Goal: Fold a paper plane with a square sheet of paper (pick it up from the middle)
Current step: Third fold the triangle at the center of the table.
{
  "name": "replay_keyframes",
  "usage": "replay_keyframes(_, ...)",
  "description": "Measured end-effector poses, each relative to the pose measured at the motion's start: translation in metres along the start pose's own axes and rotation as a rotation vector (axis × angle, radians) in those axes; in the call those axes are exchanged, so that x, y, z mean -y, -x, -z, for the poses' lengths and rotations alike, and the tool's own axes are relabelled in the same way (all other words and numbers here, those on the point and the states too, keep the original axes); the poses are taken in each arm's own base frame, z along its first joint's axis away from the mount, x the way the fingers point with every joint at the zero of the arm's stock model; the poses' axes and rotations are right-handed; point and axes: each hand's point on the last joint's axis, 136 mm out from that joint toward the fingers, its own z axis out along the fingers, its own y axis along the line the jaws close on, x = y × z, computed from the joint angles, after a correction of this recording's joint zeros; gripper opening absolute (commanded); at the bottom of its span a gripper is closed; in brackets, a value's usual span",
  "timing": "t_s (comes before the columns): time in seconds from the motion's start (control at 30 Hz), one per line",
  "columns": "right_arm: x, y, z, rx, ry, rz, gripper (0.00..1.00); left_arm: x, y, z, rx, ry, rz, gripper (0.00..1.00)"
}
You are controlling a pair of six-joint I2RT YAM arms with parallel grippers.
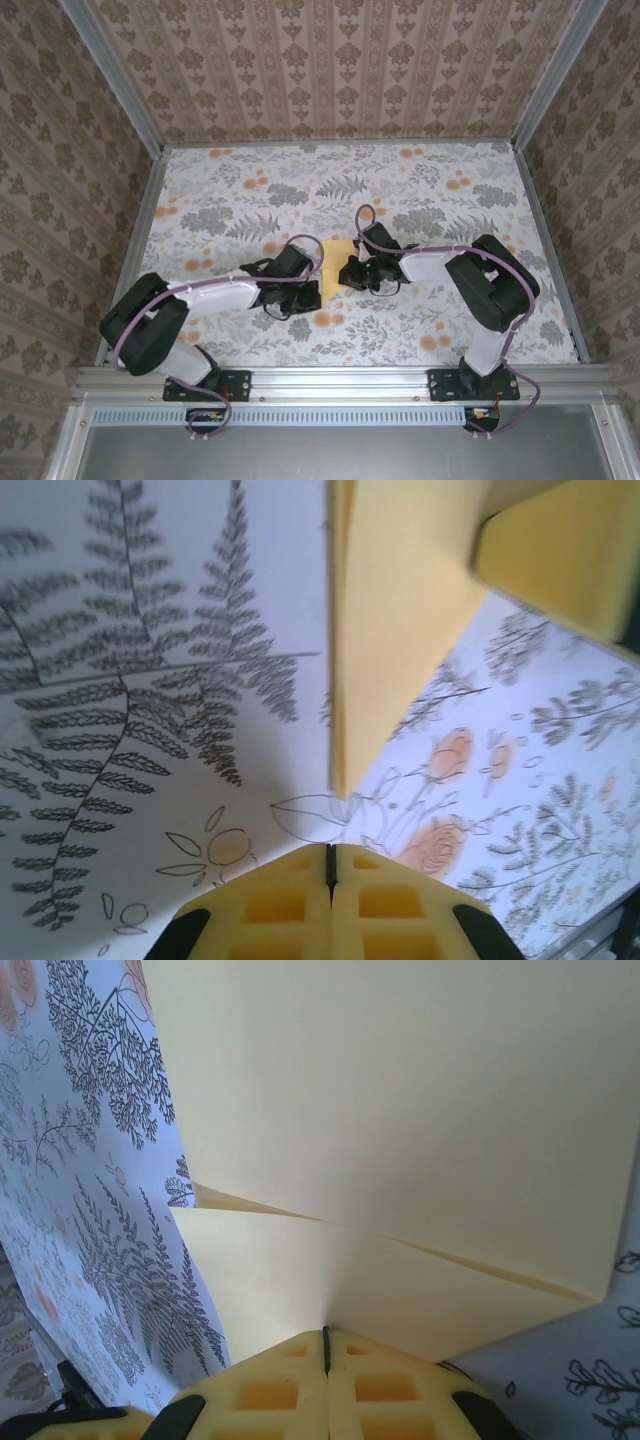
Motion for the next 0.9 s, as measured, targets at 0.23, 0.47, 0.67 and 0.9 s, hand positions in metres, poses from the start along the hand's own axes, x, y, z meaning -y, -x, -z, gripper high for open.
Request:
replay_keyframes(0.23,-0.001,0.001,0.0,0.004,0.004,-0.016,0.06,0.013,0.03,0.001,0.07,-0.018,-0.006,0.0)
replay_keyframes(0.47,-0.002,0.004,-0.001,0.011,0.013,-0.017,0.06,0.009,0.034,-0.026,0.027,-0.005,0.01,0.0)
replay_keyframes(0.67,-0.002,0.005,-0.001,0.014,0.015,-0.016,0.06,0.008,0.033,-0.029,0.014,0.001,0.014,0.0)
replay_keyframes(0.9,0.004,0.012,0.003,0.022,0.021,-0.018,0.06,0.005,0.032,-0.029,0.006,0.017,0.02,0.0)
